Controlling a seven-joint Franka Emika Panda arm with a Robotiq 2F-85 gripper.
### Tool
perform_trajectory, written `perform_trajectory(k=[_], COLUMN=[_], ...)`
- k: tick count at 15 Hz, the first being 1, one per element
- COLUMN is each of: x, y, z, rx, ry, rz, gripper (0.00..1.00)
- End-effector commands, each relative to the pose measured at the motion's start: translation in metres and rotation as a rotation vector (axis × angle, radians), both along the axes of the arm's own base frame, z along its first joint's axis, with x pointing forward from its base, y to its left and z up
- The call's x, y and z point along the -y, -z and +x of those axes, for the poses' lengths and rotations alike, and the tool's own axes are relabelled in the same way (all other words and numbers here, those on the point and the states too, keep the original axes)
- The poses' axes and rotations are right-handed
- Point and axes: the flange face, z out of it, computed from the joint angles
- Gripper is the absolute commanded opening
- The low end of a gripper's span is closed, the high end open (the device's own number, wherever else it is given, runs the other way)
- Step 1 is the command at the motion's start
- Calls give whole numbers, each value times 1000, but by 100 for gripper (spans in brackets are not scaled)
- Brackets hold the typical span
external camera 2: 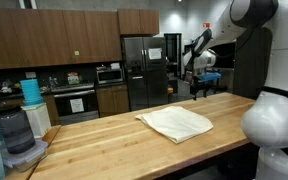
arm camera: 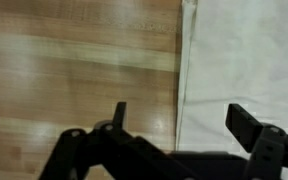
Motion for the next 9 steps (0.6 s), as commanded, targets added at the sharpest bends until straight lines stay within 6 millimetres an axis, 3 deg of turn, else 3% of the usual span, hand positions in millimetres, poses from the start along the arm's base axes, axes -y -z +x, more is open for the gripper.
perform_trajectory(k=[1, 9], x=[15, 29], y=[-8, -4], z=[8, 33], rx=[1, -56], ry=[-38, -177], rz=[-10, 29], gripper=[100, 100])
